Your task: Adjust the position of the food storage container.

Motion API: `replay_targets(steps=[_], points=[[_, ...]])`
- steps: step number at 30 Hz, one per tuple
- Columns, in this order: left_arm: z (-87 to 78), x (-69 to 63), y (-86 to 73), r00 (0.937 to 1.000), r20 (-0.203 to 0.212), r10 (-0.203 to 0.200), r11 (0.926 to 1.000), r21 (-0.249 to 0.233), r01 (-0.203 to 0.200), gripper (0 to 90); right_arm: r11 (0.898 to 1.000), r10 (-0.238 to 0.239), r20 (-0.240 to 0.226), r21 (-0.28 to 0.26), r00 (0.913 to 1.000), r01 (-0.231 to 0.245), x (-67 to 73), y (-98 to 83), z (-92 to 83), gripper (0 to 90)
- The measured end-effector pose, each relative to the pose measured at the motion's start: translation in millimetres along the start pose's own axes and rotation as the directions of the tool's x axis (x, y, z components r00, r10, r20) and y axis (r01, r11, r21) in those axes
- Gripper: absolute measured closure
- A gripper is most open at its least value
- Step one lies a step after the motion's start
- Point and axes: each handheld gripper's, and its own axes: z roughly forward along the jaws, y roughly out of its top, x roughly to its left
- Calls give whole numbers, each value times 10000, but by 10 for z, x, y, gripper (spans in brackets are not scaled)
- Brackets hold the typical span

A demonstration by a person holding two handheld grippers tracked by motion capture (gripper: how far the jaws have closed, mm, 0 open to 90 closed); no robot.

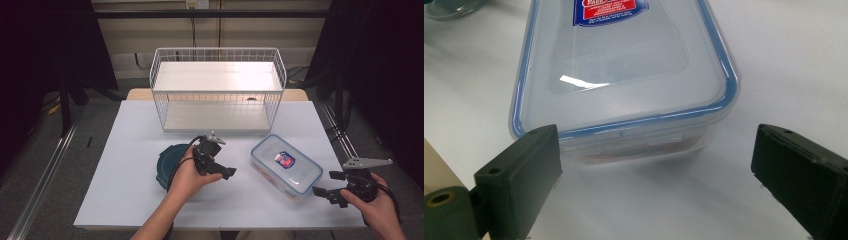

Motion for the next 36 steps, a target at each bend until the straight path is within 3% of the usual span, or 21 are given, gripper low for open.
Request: replay_targets(steps=[6,18,25,26,27,30,31,36], points=[[-19,28,-6,9999,11,145,9998,100,-145,92,9999,97,5,84,10000,-97,-1,3,4,52],[0,33,6,10000,72,-44,10000,-11,44,92,9999,90,157,80,9998,-91,-22,-27,-29,119],[22,25,22,9999,131,-26,10000,38,26,92,10000,19,518,90,9987,-24,-13,-56,-84,366],[22,26,28,9999,147,13,10000,31,-14,92,9999,-50,568,141,9984,42,-16,-63,-87,417],[22,25,32,9999,167,-16,10000,1,16,91,9999,-1,847,122,9964,-10,-26,-80,-109,525],[26,31,35,9999,162,30,10000,-6,-30,91,9998,82,1048,180,9945,-101,-41,-95,-123,595],[34,42,31,9999,121,40,10000,25,-40,90,9999,2,1180,134,9930,-18,-52,-108,-127,666],[39,64,20,10000,62,14,10000,75,-14,89,9999,-120,1337,67,9910,112,-51,-105,-115,775]])
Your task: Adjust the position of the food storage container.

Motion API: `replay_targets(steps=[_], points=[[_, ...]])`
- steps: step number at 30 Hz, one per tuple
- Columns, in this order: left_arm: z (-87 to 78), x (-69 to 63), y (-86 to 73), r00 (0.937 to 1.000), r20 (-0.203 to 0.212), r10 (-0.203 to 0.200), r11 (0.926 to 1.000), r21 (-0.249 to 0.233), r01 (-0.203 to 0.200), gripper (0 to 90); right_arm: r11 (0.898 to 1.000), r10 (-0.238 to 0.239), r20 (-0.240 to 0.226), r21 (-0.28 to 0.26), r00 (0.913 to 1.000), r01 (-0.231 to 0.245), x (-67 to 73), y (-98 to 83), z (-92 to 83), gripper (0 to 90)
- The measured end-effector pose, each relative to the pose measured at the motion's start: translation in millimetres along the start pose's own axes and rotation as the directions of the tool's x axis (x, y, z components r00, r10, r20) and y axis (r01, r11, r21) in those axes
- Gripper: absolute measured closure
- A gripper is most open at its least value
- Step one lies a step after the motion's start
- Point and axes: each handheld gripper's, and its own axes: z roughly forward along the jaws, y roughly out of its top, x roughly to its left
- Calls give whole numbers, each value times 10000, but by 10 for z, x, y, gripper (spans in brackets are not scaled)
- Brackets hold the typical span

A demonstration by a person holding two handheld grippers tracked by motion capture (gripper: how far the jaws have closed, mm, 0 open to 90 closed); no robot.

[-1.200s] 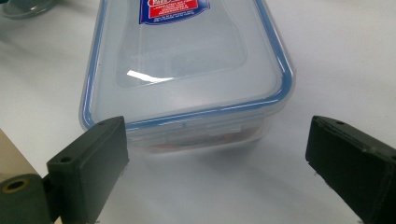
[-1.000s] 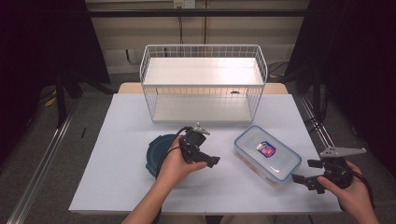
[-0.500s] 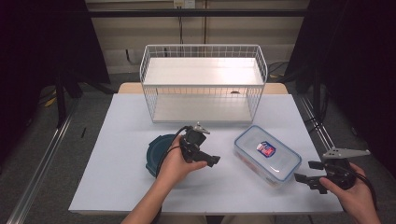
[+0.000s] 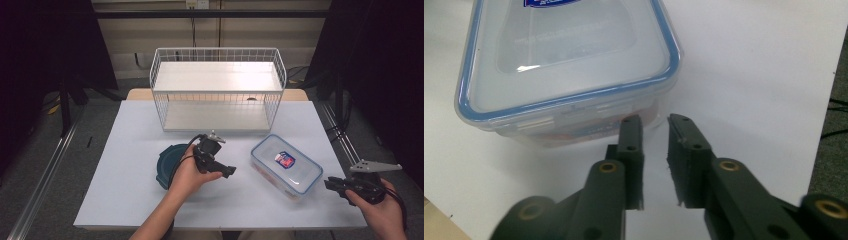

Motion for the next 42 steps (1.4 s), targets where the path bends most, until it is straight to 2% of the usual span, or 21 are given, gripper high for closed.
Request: replay_targets(steps=[2,3,8,10,12,13,16,17,21,31,32,33,34,36,39,40,42], points=[[-9,10,0,9999,14,118,9999,98,-118,90,10000,25,12,-20,10000,-25,14,13,17,809],[-2,-1,-3,10000,-1,-15,10000,8,15,89,9998,-181,15,-70,9998,181,17,30,46,834],[-8,-11,-5,10000,-41,79,10000,27,-79,89,9999,-83,185,150,9998,81,32,56,73,876],[-2,-18,-9,10000,-45,-11,10000,-71,10,89,10000,-5,176,-39,9998,6,13,54,81,888],[-3,-14,-12,10000,-26,35,10000,54,-35,90,9999,84,137,-143,9999,-82,-3,51,89,898],[7,-25,-15,10000,-38,-77,10000,-36,77,90,10000,26,173,-26,9998,-25,-3,53,93,900],[3,-24,-15,10000,11,-22,10000,15,22,89,9992,-177,232,359,9996,169,25,63,111,900],[2,-24,-14,10000,5,-6,10000,23,6,89,9986,-235,49,482,9997,233,42,56,131,900],[3,-33,-13,10000,11,-48,10000,-14,48,90,9981,-275,178,560,9995,265,62,57,149,900],[-6,-29,-13,10000,-16,-88,10000,-24,88,90,9996,-229,496,194,9985,220,23,100,276,900],[-1,-33,-15,9997,13,-262,9996,-139,262,89,9994,-301,574,191,9979,290,9,109,288,900],[-10,-19,-14,9999,7,-137,9999,-16,137,89,9996,-267,628,101,9977,262,-2,119,309,900],[-4,-19,-16,9998,-32,-172,9998,-89,172,89,10000,-71,710,22,9975,70,-14,134,345,900],[-1,-16,-15,9998,-38,-191,9998,-68,191,89,10000,17,732,7,9973,-18,-21,143,364,900],[0,-9,-11,9998,50,-203,9998,-48,204,88,10000,-79,750,-43,9972,82,-45,174,425,900],[-10,3,-6,10000,35,-36,10000,72,36,87,10000,28,776,-85,9970,-22,-45,187,441,900],[-9,1,-3,9999,59,-161,9999,6,161,87,9999,-100,829,-52,9965,104,-50,221,475,900]])
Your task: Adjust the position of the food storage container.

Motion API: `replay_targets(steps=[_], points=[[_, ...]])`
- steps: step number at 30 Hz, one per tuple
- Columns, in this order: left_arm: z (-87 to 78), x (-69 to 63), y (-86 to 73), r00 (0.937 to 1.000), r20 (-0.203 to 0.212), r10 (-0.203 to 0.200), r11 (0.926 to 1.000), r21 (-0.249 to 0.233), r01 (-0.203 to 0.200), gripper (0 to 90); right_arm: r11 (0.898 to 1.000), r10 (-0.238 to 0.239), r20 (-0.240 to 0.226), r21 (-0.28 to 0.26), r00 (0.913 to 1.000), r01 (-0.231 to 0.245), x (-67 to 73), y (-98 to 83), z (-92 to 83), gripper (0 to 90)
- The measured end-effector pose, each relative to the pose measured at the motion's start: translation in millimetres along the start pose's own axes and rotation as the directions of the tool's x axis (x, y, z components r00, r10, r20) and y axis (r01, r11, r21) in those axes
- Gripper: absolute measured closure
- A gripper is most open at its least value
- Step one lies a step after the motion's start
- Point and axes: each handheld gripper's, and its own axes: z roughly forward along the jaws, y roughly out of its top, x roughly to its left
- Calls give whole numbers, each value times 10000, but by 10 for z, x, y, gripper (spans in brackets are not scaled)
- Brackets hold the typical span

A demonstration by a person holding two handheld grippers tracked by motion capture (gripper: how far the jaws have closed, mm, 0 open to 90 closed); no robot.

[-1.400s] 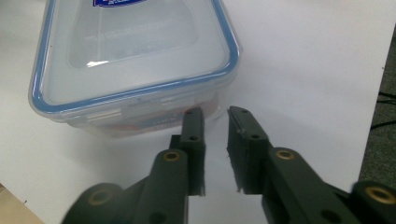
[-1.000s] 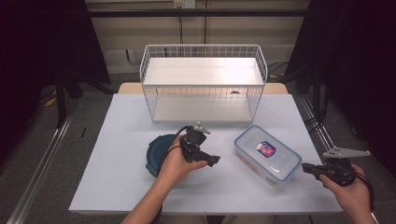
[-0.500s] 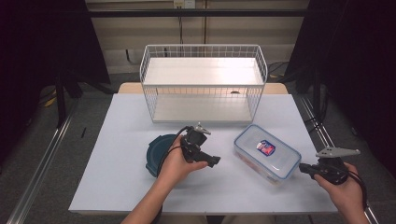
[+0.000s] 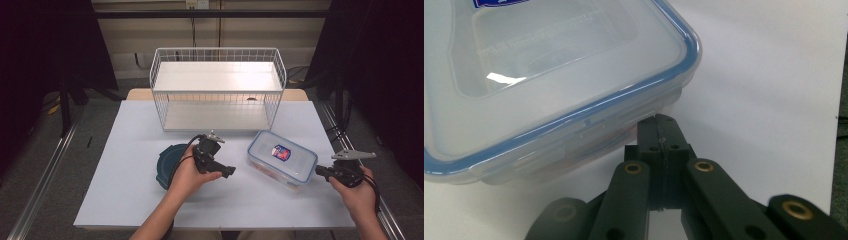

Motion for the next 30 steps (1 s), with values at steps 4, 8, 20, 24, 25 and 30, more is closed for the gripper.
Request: replay_targets(steps=[4,8,20,24,25,30], points=[[-3,4,7,9997,10,-240,9996,-129,240,86,9999,-95,-14,-96,10000,95,23,71,86,900],[-21,22,16,9996,-3,-274,9995,-154,274,86,9997,-219,-114,-118,9997,218,73,156,177,900],[-123,103,52,9984,-33,-560,9982,-203,560,86,9985,-480,-258,-271,9985,473,257,411,461,900],[-156,136,49,9968,-169,-777,9965,-308,771,88,9987,-432,-254,-296,9987,424,317,489,545,900],[-163,150,47,9971,-128,-745,9969,-278,741,88,9988,-397,-299,-281,9988,389,331,510,565,900],[-176,169,46,9967,-120,-800,9965,-271,797,90,9988,-406,-303,-296,9987,397,408,631,684,900]])
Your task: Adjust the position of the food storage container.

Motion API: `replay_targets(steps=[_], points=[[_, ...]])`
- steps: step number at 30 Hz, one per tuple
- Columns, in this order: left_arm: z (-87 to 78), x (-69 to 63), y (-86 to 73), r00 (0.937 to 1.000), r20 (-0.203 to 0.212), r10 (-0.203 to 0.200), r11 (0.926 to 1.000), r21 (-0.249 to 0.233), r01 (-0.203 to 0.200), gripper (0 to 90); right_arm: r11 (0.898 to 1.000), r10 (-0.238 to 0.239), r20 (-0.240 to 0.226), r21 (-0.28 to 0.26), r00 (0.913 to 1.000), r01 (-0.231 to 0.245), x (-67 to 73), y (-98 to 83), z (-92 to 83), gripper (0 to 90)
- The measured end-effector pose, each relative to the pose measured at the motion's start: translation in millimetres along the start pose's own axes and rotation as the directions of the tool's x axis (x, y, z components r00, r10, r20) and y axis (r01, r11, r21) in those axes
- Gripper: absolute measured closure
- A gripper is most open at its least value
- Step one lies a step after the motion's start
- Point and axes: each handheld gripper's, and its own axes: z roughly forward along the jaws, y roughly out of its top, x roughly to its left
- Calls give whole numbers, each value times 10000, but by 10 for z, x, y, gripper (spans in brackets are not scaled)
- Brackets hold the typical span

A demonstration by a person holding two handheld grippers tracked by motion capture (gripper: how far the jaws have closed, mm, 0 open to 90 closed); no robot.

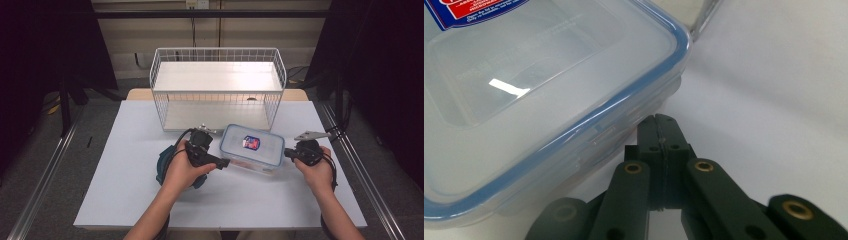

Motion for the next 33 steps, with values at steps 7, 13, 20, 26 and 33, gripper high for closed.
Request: replay_targets(steps=[7,13,20,26,33], points=[[-35,76,6,9989,-143,-449,9988,-191,446,93,10000,14,-152,-26,9999,-15,37,129,128,900],[-33,132,24,9984,-82,-557,9981,-266,555,94,9996,215,-95,-185,9997,-217,2,121,64,818],[-19,191,55,9976,-270,-642,9976,-263,635,94,9993,311,136,-216,9994,-308,6,142,-88,688],[-14,292,89,9961,-338,-811,9966,-184,805,94,9966,709,-43,-423,9975,-710,-46,123,-144,552],[-15,348,153,9929,-480,-1089,9933,-449,1068,98,9841,1631,-521,-632,9852,-1662,-61,132,-189,371]])
